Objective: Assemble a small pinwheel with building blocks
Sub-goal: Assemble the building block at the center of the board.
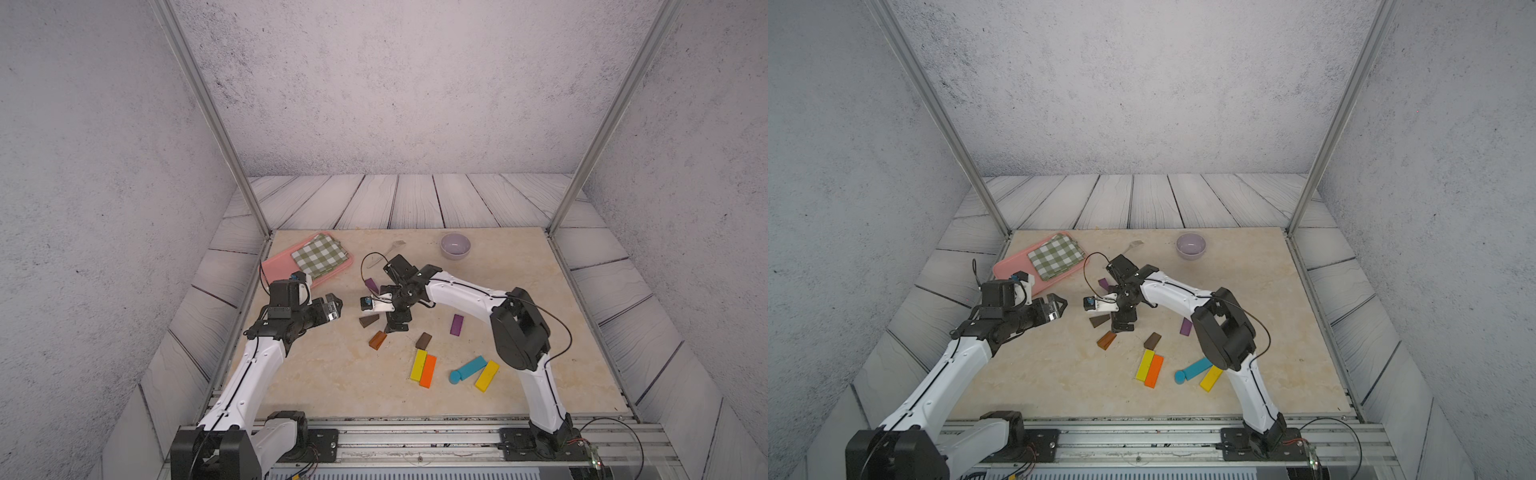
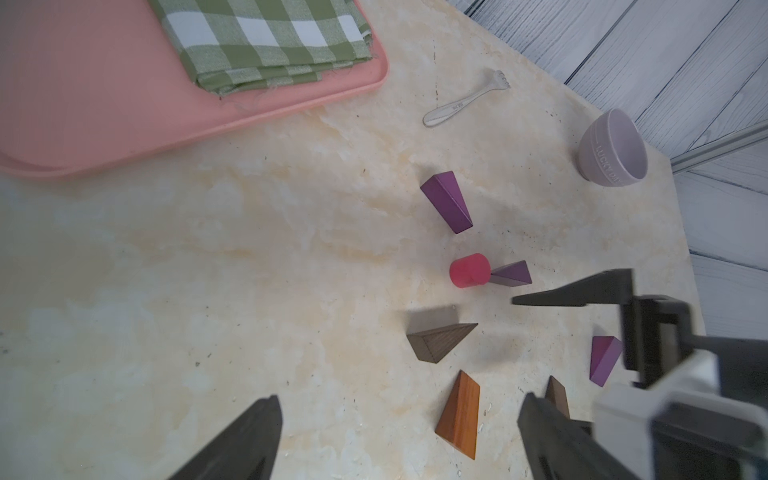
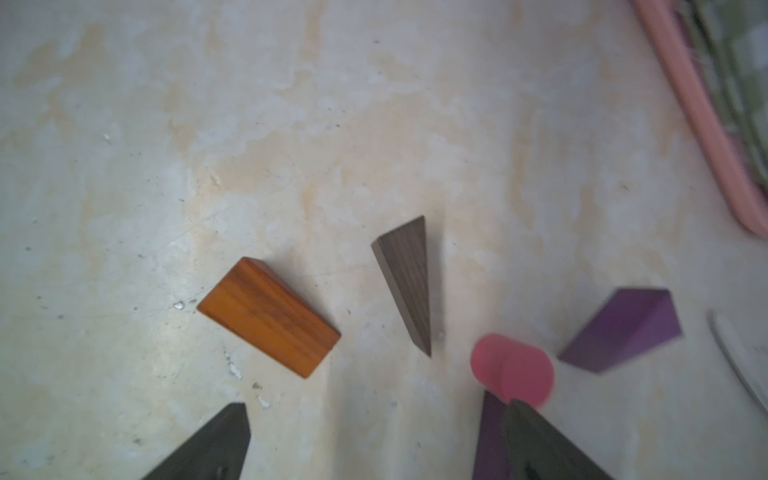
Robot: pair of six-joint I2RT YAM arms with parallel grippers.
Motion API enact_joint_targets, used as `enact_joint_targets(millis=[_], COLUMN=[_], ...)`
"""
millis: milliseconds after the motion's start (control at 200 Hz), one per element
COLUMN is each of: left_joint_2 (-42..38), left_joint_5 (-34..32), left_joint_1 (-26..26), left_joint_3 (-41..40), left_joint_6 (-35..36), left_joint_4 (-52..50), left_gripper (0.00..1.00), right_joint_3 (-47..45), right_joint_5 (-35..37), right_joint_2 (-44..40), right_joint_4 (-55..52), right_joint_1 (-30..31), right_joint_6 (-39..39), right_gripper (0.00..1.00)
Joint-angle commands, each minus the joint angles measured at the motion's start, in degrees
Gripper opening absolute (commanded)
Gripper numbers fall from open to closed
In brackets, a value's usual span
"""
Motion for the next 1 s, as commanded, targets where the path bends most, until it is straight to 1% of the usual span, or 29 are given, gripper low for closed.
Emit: enact_joint_targets(millis=[0,40,60,85,115,150,195,240,300,345,420,475,520,595,651,711,801,996], left_joint_2=[3.7,6.6,8.1,10.2,13.3,17.0,21.6,25.9,29.9,31.6,33.0,33.4,33.4,34.1,35.3,36.5,38.1,41.7], left_joint_5=[-2.1,-4.4,-6.7,-9.5,-11.5,-13.6,-15.0,-15.7,-16.4,-16.8,-16.1,-13.5,-11.7,-10.1,-11.4,-11.2,-11.1,-14.5], left_joint_1=[-2.0,-4.3,-6.3,-9.0,-12.7,-16.2,-19.8,-21.7,-22.9,-23.3,-23.9,-24.0,-24.2,-24.6,-24.6,-24.6,-24.7,-24.7], left_joint_3=[4.6,6.8,8.2,10.0,11.9,14.4,17.9,21.7,24.0,24.3,24.5,24.1,23.8,23.8,24.3,24.4,24.5,26.3], left_joint_6=[4.2,6.9,8.0,9.7,12.2,15.1,18.5,21.4,25.4,28.1,31.2,32.3,33.0,34.5,34.8,36.0,36.8,37.4], left_joint_4=[0.8,-0.7,-1.7,-2.8,-3.8,-5.3,-8.8,-12.6,-15.3,-15.4,-14.9,-13.3,-12.2,-11.9,-12.6,-13.0,-12.8,-13.7], left_gripper=[0.96,0.96,0.96,0.96,0.95,0.94,0.92,0.88,0.83,0.81,0.79,0.78,0.76,0.73,0.7,0.67,0.58,0.55], right_joint_3=[-6.8,-10.4,-12.0,-15.1,-17.6,-19.8,-22.5,-25.9,-31.0,-34.6,-39.9,-43.0,-45.0,-46.3,-46.1,-45.7,-45.4,-45.7], right_joint_5=[10.4,12.2,13.1,16.1,18.7,20.2,22.8,25.5,28.2,29.0,25.6,22.2,21.6,21.6,20.9,20.3,19.6,19.8], right_joint_2=[-10.3,-13.6,-15.0,-17.7,-20.4,-23.3,-26.9,-30.8,-36.7,-41.4,-48.1,-51.7,-53.6,-54.3,-53.6,-52.5,-51.4,-51.2], right_joint_4=[8.3,9.4,10.3,12.1,12.9,12.0,10.6,10.3,10.4,10.5,10.6,11.1,11.0,10.9,10.8,10.5,10.5,10.7], right_joint_1=[-0.1,-0.3,-0.4,-0.4,-0.5,-1.0,-1.4,-2.0,-3.3,-5.3,-10.6,-14.1,-15.7,-16.4,-16.4,-16.4,-16.4,-16.5], right_joint_6=[18.3,22.2,24.1,29.0,33.5,36.9,40.8,44.0,46.6,48.9,52.5,53.8,54.1,54.2,54.8,55.3,55.3,55.1], right_gripper=[0.99,0.99,0.99,0.99,0.99,0.99,0.99,0.99,0.99,0.99,0.99,0.99,0.99,0.99,0.99,0.99,0.99,0.99])
